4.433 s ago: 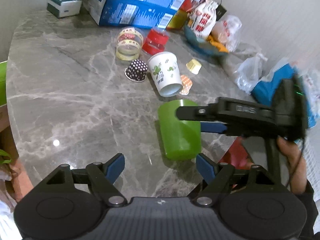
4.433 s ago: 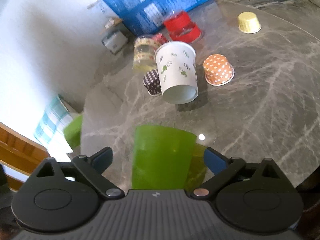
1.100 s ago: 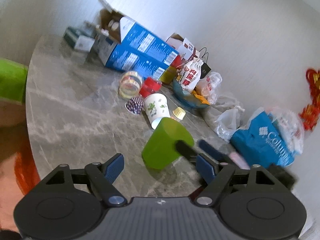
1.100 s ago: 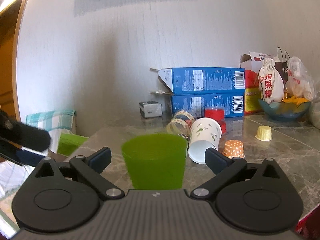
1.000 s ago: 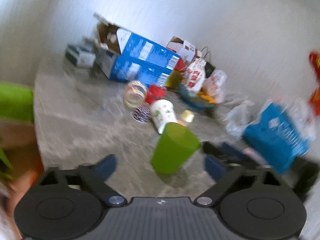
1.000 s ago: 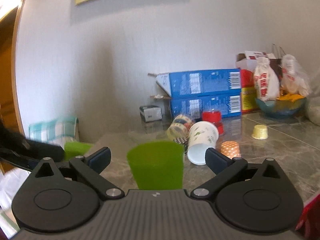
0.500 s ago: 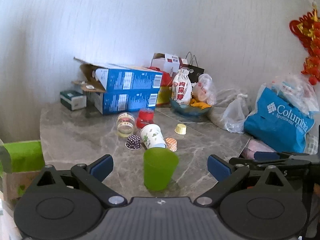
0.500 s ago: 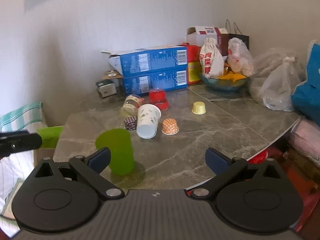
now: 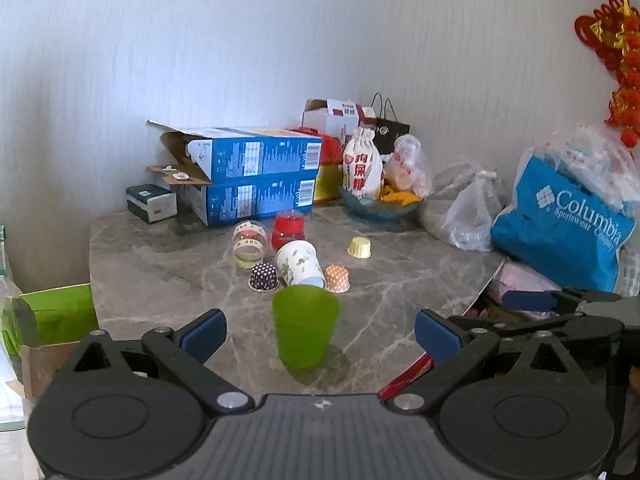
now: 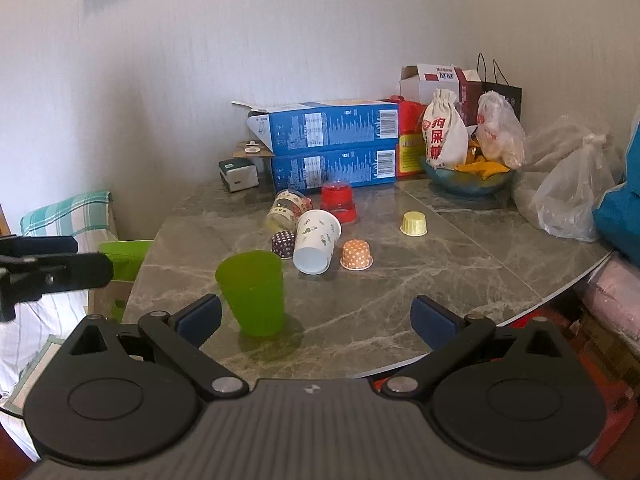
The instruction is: Flip cup upright
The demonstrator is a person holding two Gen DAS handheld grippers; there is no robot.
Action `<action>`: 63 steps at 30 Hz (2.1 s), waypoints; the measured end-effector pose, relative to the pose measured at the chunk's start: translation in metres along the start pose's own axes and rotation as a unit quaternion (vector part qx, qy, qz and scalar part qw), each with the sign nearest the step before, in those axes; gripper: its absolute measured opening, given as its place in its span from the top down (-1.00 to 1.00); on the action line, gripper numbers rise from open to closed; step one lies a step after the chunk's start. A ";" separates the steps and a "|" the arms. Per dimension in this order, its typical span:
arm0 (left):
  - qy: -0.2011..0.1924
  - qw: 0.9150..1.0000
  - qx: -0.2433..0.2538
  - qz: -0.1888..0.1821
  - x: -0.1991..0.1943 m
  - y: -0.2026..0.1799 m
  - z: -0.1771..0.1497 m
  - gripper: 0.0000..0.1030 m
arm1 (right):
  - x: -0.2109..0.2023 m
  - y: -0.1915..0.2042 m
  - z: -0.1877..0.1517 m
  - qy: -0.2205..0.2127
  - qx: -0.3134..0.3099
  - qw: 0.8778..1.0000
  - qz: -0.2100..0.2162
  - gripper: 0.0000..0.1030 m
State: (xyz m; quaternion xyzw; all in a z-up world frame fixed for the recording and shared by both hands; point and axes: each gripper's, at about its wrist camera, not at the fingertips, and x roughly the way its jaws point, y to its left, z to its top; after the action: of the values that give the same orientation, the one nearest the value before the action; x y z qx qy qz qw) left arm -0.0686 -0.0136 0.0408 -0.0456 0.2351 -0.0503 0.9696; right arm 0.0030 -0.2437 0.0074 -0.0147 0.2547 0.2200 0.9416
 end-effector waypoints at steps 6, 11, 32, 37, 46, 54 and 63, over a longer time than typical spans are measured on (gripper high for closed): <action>0.017 1.000 -0.006 0.021 0.005 0.002 -0.004 -0.97 | 0.004 -0.011 -0.004 0.005 0.015 1.000 0.007 -0.98; 0.026 0.999 0.001 0.031 0.009 -0.001 -0.006 -0.97 | 0.005 -0.013 -0.006 0.011 0.009 1.000 0.010 -0.98; 0.028 0.999 0.000 0.044 0.021 0.000 -0.009 -0.97 | 0.015 -0.013 -0.003 0.015 0.002 1.000 0.024 -0.98; 0.030 0.999 0.003 0.046 0.023 0.001 -0.009 -0.97 | 0.022 -0.012 -0.003 0.020 0.000 0.999 0.026 -0.98; 0.031 0.998 -0.010 0.046 0.031 0.011 -0.010 -0.97 | 0.027 -0.009 -0.002 0.023 -0.009 0.999 0.023 -0.98; 0.035 0.998 -0.009 0.048 0.035 0.013 -0.013 -0.97 | 0.029 -0.008 -0.002 0.026 -0.010 0.999 0.022 -0.98; 0.030 0.998 -0.010 0.045 0.037 0.013 -0.014 -0.97 | 0.030 -0.007 -0.001 0.025 -0.010 0.999 0.023 -0.98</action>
State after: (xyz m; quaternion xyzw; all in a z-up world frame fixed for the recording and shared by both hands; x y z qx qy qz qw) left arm -0.0414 -0.0058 0.0103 -0.0434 0.2665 -0.0054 0.9628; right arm 0.0284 -0.2385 -0.0089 -0.0235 0.2765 0.2440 0.9292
